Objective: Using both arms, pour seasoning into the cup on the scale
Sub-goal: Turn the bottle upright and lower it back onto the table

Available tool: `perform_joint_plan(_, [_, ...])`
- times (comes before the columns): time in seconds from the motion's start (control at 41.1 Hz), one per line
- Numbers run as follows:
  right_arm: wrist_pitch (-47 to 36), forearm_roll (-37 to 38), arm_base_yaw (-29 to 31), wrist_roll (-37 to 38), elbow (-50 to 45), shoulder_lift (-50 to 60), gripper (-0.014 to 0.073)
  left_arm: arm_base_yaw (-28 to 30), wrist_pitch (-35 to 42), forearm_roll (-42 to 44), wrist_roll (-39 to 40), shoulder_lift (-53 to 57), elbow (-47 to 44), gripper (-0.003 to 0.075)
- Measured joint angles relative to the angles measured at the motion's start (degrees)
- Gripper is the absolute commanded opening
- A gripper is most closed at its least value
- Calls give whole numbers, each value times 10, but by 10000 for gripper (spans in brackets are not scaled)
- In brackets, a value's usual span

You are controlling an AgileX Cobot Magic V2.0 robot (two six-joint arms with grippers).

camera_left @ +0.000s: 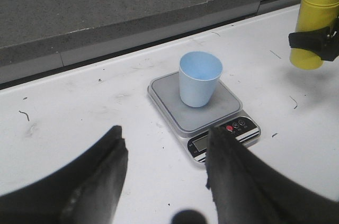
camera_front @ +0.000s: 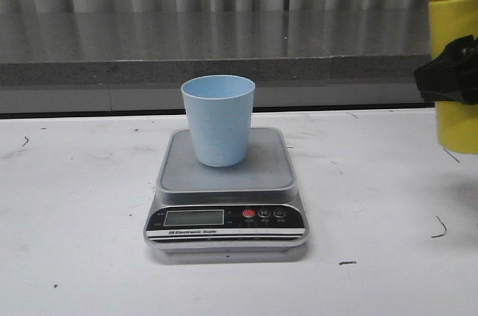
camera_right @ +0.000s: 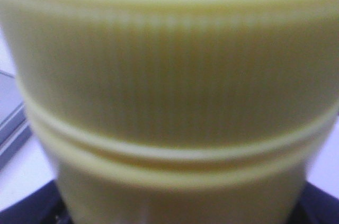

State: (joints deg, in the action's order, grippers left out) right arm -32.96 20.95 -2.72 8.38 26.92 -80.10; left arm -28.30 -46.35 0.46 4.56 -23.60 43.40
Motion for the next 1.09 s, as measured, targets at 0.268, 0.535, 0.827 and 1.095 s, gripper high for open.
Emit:
perform_joint_plan(0.268, [-178,-7,9,-18,-4,-108,330,0,0,0,0,0,0,347])
perform_joint_plan(0.535, [-289,-71,9,-37,0,-207,330,0,0,0,0,0,0,347])
perform_joint_plan(0.827, [-294,-78,9,-48,48,-270,330,0,0,0,0,0,0,347])
perform_joint_plan(1.095, [-316,-81,9,-49,64,-308,466,0,0,0,0,0,-1,347])
